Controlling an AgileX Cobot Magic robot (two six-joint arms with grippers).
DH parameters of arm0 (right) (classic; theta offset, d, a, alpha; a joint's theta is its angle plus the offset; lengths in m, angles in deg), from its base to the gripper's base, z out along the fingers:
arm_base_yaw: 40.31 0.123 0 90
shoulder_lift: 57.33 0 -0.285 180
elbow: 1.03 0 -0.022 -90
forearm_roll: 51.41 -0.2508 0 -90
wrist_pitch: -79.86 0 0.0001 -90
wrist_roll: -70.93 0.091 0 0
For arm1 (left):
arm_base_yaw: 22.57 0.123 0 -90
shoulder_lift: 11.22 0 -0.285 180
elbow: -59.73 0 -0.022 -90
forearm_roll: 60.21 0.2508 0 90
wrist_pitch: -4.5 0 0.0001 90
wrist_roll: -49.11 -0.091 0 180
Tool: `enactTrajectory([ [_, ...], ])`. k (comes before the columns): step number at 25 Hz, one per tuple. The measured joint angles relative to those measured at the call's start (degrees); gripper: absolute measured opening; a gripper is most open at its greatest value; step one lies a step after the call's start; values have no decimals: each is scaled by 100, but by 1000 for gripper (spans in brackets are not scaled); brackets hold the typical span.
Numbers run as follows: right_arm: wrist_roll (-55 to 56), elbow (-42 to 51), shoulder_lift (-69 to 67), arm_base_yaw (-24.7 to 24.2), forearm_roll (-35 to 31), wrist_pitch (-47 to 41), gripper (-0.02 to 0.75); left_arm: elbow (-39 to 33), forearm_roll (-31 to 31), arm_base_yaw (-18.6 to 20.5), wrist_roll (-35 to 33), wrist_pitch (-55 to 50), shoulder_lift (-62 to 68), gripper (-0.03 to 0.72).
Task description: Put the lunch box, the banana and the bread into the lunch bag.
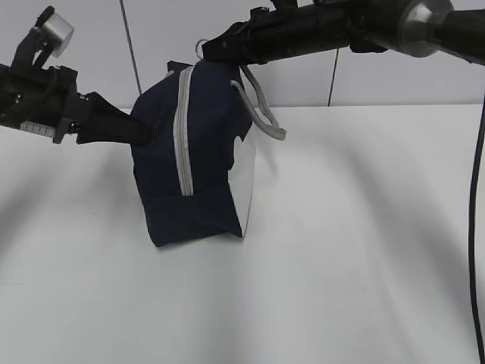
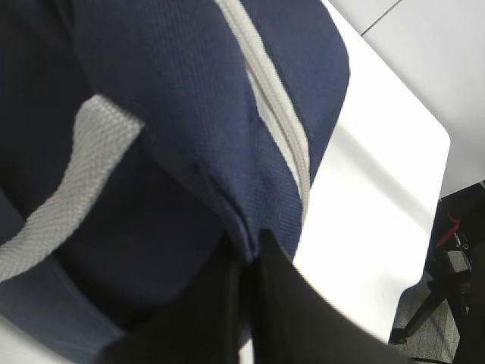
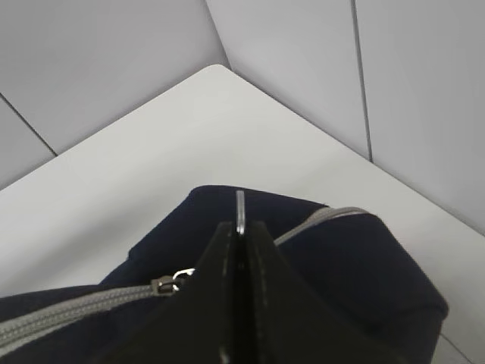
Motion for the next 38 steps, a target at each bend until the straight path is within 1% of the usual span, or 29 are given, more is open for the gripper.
enactTrajectory([
  [9,-20,-472,-127,0,9,-547,-16,0,17,0,0,-29,0,2],
  [15,-20,-785,-384,0,9,-704,-16,0,195,0,0,-102,0,2],
  [29,-20,-1539,-1131,0,-315,-822,-16,21,888,0,0,-233,-5,2],
  [38,105,-1608,-1161,11,-337,-607,-16,44,1379,0,0,-241,-68,2],
])
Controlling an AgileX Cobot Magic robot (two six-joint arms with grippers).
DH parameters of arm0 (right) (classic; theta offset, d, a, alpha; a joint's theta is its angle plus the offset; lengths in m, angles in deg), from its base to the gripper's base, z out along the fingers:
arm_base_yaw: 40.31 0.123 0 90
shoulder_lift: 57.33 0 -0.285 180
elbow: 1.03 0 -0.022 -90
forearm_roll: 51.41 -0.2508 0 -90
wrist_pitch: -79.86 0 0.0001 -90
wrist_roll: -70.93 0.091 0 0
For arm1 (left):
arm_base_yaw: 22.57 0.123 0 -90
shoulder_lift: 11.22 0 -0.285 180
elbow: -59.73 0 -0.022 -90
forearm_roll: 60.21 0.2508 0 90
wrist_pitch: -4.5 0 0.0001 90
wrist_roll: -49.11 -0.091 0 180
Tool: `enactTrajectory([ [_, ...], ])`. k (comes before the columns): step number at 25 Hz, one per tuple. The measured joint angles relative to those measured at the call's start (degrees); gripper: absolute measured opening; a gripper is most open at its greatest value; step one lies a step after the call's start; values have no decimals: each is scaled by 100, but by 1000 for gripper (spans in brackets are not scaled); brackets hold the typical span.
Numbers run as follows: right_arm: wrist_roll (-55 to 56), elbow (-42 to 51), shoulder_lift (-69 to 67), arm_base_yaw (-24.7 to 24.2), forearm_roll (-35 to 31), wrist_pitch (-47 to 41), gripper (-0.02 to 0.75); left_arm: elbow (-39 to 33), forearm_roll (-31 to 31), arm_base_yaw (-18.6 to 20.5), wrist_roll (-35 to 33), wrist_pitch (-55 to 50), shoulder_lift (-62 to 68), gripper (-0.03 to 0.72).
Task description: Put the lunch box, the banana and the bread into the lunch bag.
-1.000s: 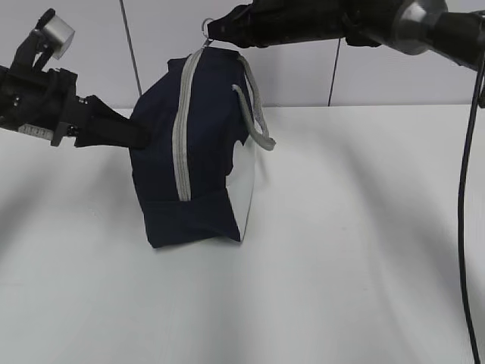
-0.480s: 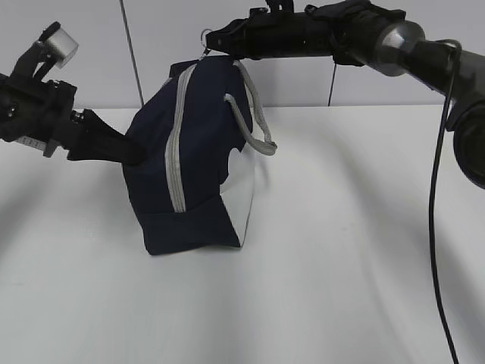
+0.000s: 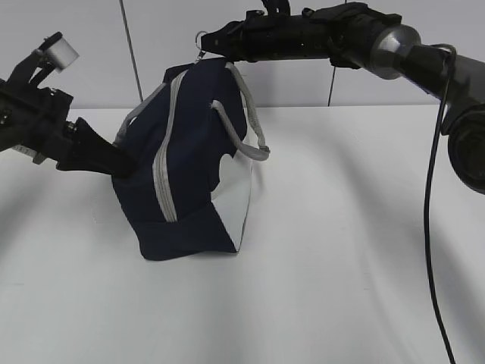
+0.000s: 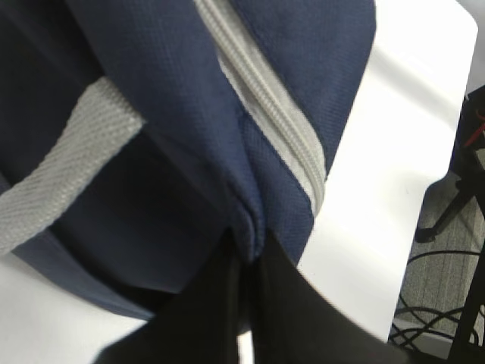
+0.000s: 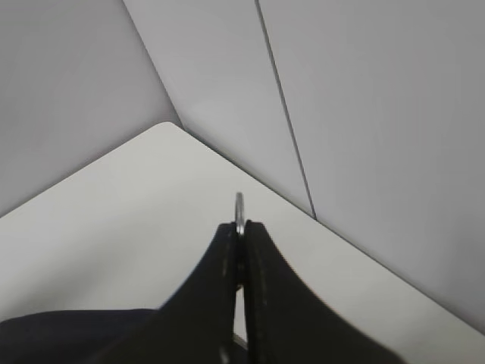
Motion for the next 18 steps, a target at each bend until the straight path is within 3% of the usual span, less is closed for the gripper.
enactTrajectory([
  [6,228,-22,0,-24,52,361,-16,0,18,0,250,-128,-59,6],
  [9,415,-131,0,-33,266,574,-16,0,-73,0,557,-49,-59,47],
  [16,726,-239,0,-33,377,912,-16,0,-524,0,893,282,-89,347],
  [18,736,-242,0,-33,379,921,-16,0,-717,0,898,323,-89,391],
])
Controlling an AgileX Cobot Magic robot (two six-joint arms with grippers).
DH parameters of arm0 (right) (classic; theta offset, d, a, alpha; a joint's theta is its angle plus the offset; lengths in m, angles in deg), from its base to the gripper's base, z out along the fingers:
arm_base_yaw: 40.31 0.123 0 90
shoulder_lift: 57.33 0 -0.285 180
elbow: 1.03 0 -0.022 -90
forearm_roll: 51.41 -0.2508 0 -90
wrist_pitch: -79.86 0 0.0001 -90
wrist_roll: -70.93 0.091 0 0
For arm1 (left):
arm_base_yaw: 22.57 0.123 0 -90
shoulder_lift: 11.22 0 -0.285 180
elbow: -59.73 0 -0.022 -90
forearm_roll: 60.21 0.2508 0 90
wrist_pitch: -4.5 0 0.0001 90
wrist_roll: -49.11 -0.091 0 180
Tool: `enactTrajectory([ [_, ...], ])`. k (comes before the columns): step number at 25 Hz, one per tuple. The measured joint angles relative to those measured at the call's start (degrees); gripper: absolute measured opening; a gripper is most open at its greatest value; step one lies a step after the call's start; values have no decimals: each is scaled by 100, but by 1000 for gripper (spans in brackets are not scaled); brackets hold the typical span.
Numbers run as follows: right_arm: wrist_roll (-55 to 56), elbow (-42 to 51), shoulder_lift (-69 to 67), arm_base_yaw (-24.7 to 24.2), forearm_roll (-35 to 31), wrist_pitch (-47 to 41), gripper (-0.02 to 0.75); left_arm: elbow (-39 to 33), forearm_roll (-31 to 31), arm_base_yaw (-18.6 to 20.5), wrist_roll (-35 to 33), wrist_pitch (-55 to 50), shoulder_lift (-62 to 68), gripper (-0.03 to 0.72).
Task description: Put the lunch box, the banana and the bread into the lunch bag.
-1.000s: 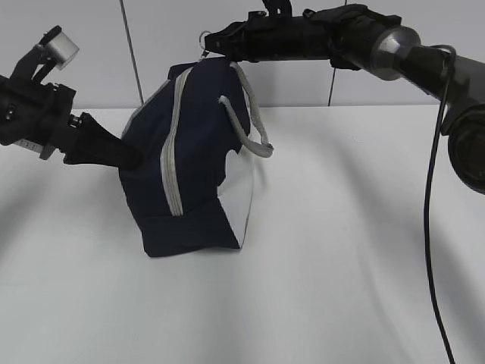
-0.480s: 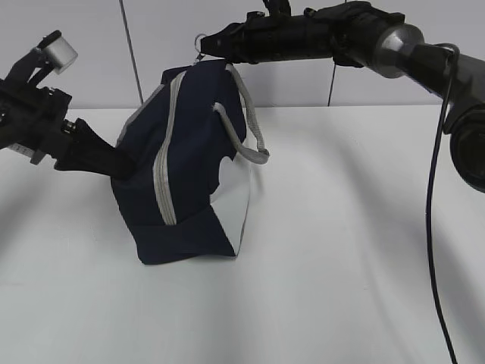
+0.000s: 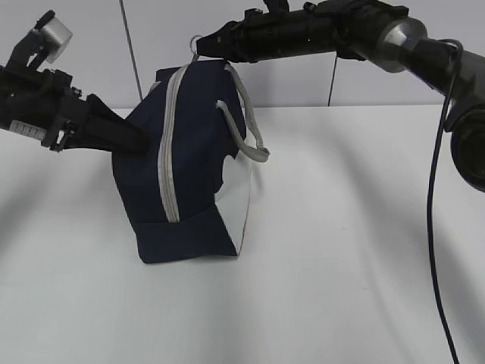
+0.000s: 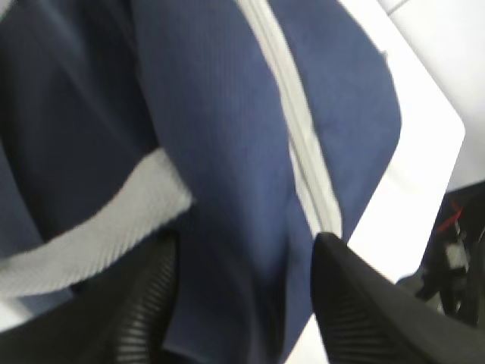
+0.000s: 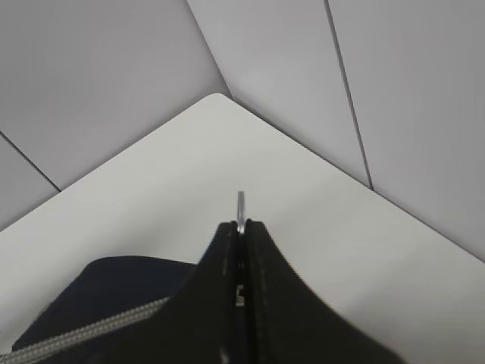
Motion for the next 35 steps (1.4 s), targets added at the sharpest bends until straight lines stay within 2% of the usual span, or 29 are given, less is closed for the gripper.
enactTrajectory([
  [5,15,0,0,0,0,0,-16,0,-768,294,2,39,-27,409],
  [9,15,-9,0,0,0,0,-16,-6,-1745,647,18,292,-135,412],
  [11,25,-9,0,0,0,0,-16,-6,-2283,700,25,534,-170,412],
  [13,25,-9,0,0,0,0,-16,-6,-2529,692,33,814,-177,414],
  [20,36,-9,0,0,0,0,-16,18,-2681,266,32,1948,-133,428],
  [26,36,-9,0,0,0,-11,-16,523,-2688,77,98,1950,434,449],
  [32,44,-9,0,0,0,-11,-16,1019,-2677,-154,474,1911,865,445],
  [35,44,-9,0,0,0,-11,-16,1194,-2439,-235,848,1890,1037,425],
])
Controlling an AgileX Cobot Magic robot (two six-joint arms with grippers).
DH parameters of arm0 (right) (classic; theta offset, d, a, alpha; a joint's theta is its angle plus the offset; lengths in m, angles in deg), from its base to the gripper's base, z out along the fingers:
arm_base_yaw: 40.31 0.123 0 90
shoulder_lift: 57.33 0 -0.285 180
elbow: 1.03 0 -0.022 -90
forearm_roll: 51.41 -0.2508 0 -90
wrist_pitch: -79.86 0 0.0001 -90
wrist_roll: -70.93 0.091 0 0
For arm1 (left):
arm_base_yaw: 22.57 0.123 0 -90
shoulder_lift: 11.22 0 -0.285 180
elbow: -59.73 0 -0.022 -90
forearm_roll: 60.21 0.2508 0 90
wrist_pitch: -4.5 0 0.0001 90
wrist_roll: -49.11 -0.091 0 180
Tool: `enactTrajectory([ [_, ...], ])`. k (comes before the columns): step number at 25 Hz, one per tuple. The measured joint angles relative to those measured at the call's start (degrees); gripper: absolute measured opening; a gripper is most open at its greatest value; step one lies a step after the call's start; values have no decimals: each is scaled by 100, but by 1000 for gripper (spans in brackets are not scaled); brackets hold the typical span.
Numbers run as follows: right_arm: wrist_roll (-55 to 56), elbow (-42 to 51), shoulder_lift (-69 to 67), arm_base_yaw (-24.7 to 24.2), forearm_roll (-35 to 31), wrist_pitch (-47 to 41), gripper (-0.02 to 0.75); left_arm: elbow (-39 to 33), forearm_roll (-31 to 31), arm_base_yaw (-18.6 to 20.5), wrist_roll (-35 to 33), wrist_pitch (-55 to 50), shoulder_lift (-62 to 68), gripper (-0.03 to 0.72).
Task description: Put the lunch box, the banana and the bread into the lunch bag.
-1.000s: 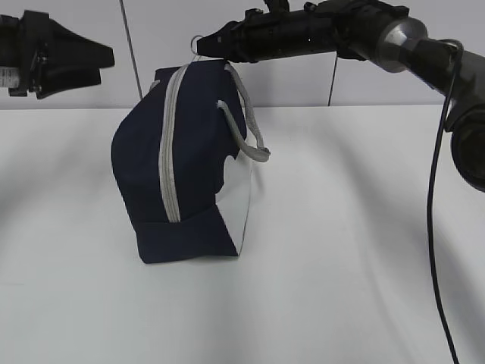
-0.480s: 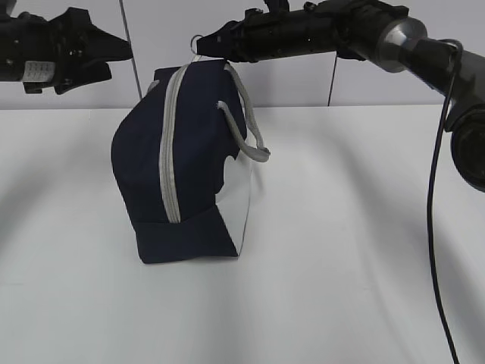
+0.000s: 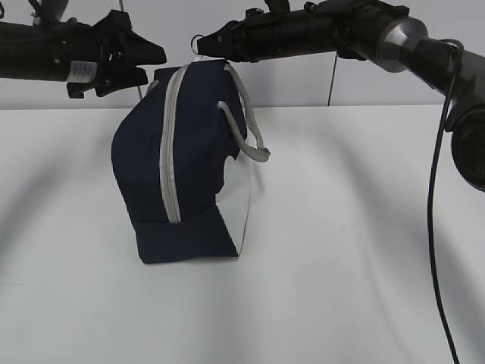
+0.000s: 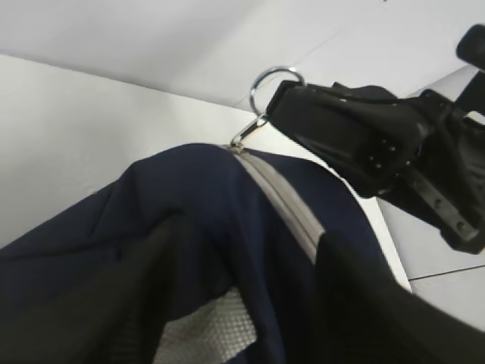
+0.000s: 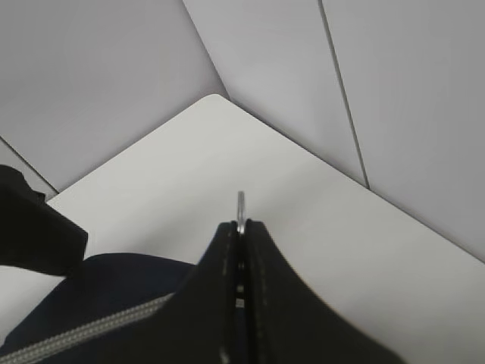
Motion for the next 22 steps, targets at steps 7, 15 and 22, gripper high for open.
enactTrajectory([
  [7,0,0,0,0,0,0,-16,138,155,-82,222,56,198,341],
  [15,16,0,0,0,0,0,-16,172,192,-203,222,291,198,302],
  [22,40,0,0,0,0,0,-16,178,200,-203,225,357,198,164],
])
